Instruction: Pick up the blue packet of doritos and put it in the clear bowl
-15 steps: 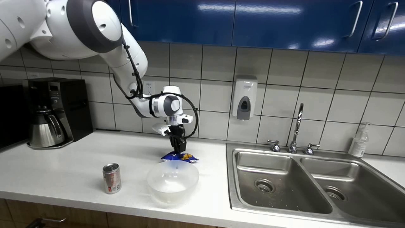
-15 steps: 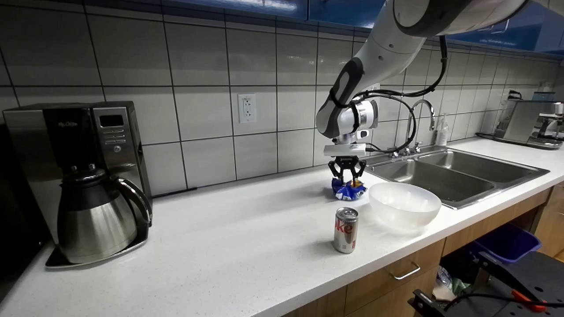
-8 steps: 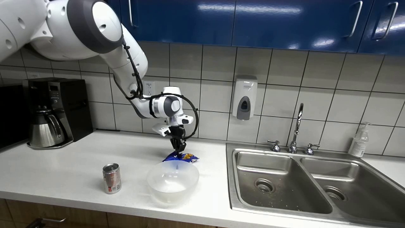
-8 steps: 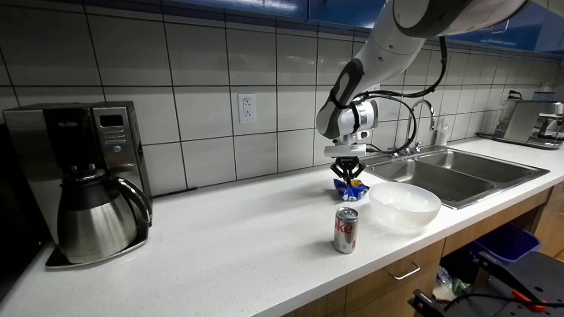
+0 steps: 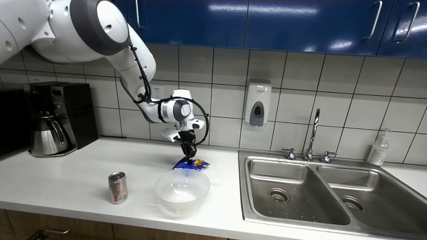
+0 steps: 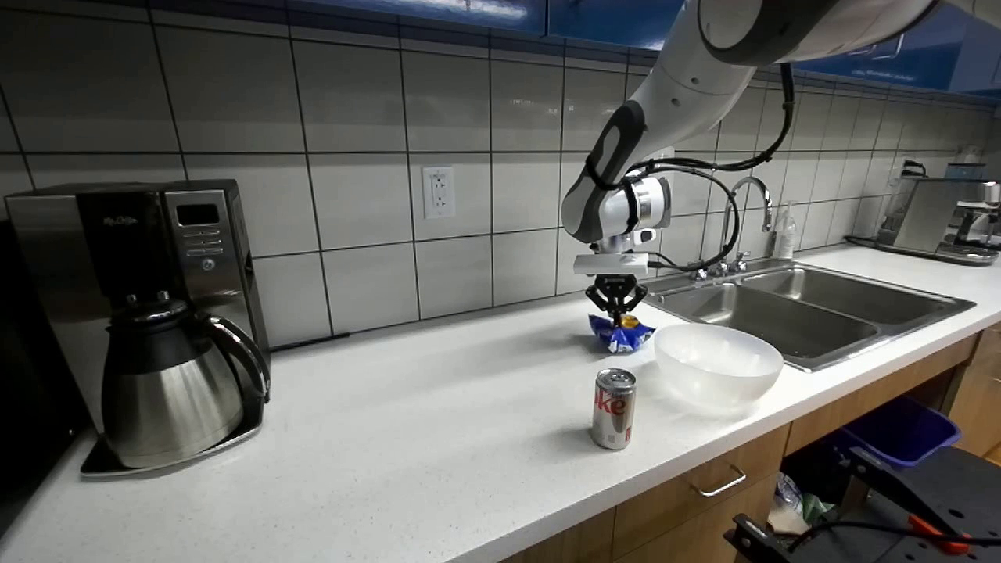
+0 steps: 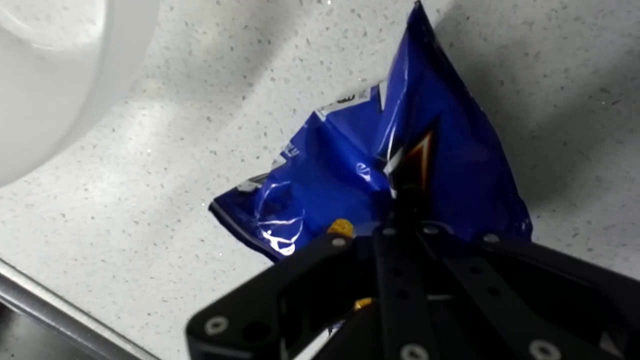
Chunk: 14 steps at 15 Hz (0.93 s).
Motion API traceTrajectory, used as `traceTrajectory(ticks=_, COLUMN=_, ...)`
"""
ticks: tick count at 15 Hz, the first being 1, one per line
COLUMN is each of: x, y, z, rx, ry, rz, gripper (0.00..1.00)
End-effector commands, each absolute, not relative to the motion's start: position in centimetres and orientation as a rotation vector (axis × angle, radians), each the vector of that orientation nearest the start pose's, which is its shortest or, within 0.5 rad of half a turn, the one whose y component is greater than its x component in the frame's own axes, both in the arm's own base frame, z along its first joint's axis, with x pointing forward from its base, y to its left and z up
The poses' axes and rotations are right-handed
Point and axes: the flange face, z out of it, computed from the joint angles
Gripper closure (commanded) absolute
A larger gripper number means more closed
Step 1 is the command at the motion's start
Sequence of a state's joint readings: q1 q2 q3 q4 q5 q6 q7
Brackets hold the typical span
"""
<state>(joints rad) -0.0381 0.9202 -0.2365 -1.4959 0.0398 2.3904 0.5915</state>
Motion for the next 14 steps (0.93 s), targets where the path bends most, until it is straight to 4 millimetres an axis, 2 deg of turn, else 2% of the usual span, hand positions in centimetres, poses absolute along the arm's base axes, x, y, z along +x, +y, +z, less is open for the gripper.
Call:
traceTrajectory(ticks=1, x=69.6, y=-17.4, z=15.9, rx=-2.976, ry=1.343, rz=-0.11, gripper=1.0)
traceTrajectory(ticks=9, x=69.7, y=-19.3, z=22.3, rx=-2.95, ry=1.327, rz=-0.255, gripper=1.0)
traceTrajectory(ticks=14, x=68.0, y=-19.7, z=25.6, rx=-2.943, ry=1.331, rz=-0.321, gripper=1.0)
